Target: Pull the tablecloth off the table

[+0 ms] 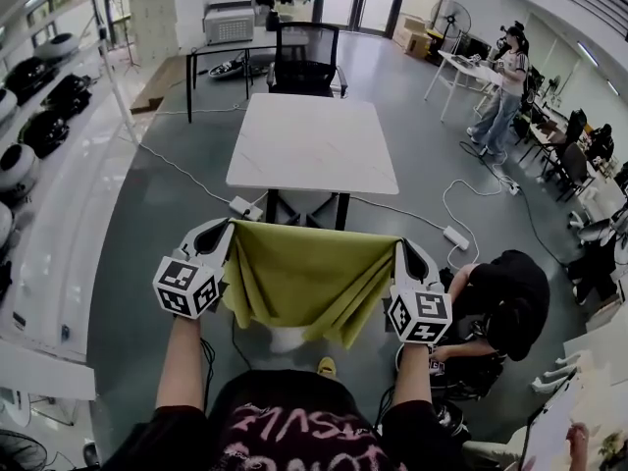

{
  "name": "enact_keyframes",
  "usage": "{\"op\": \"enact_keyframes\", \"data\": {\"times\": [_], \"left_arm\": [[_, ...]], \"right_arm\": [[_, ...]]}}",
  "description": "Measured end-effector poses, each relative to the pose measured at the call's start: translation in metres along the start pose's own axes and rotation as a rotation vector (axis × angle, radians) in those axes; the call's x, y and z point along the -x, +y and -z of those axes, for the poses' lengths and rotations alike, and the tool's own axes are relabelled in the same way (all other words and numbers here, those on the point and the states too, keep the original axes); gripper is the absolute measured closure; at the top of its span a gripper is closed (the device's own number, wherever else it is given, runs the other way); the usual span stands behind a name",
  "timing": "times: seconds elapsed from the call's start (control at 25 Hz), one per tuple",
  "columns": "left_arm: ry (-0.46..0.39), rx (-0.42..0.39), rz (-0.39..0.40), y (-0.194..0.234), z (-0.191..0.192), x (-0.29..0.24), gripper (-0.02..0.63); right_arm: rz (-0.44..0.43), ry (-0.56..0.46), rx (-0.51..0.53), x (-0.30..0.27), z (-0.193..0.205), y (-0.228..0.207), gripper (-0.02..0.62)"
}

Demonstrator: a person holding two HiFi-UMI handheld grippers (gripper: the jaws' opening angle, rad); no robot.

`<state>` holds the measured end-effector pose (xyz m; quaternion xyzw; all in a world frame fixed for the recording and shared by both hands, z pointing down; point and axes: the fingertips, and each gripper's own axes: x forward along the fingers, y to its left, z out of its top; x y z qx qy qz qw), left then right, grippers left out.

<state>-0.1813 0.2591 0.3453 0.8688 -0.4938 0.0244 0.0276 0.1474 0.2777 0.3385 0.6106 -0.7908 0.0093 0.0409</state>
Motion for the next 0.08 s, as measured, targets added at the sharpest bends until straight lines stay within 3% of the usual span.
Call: {"op": "enact_keyframes", "data": {"times": [0.08], "left_arm": [[0.007,-0.006,0.000,-0.0006,0.0009,0.0011,0.600]], "right_arm": [[0.000,0.001,0.004,0.0006,0.0006,0.0002,0.580]]}}
